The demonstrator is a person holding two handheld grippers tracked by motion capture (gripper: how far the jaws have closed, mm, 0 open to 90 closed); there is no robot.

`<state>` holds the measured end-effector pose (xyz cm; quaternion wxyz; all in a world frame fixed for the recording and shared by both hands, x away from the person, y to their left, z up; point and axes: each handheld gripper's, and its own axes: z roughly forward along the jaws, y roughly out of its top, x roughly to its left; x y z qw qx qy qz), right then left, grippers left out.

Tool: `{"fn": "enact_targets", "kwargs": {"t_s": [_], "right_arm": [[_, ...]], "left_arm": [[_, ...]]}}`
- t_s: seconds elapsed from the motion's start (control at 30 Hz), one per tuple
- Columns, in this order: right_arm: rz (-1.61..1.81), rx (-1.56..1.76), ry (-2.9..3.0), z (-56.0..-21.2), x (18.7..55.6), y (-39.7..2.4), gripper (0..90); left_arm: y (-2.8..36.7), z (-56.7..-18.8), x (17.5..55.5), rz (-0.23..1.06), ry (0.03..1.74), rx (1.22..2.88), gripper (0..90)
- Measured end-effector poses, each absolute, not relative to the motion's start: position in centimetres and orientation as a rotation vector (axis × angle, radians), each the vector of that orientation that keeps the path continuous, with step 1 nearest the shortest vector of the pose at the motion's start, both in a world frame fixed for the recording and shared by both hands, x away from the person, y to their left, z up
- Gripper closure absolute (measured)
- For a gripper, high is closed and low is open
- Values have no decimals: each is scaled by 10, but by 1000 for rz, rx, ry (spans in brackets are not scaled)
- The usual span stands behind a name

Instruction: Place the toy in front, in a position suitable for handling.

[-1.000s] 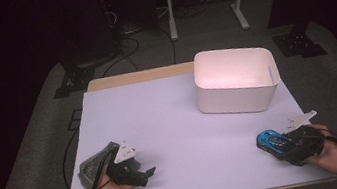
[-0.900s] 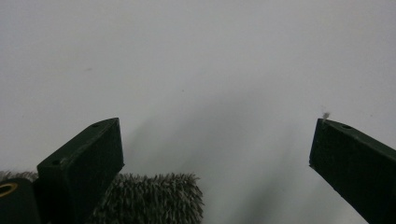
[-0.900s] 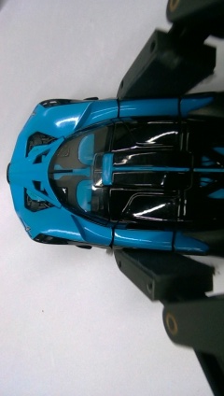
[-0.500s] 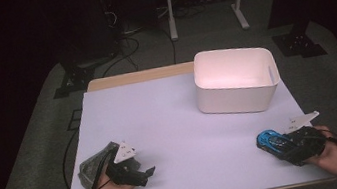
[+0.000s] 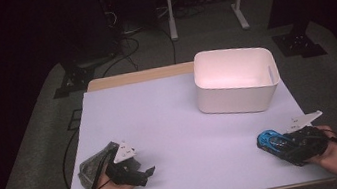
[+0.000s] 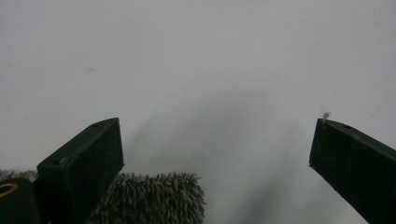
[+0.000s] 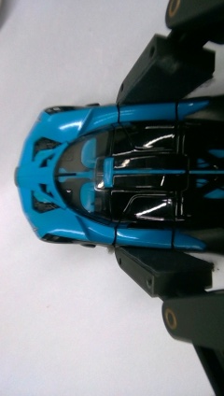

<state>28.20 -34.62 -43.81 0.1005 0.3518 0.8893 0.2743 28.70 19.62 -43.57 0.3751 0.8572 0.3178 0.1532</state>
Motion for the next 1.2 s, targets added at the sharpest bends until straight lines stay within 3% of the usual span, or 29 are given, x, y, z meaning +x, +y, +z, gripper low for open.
{"fn": "enact_targets", "kwargs": {"t_s": [0.77, 1.2], "right_arm": [[855, 1049, 2623, -437, 280, -350, 268], [936, 978, 2626, -414, 281, -340, 268]], "left_arm": [[197, -435, 287, 398, 814, 2189, 24], [199, -434, 287, 402, 820, 2183, 24]]}}
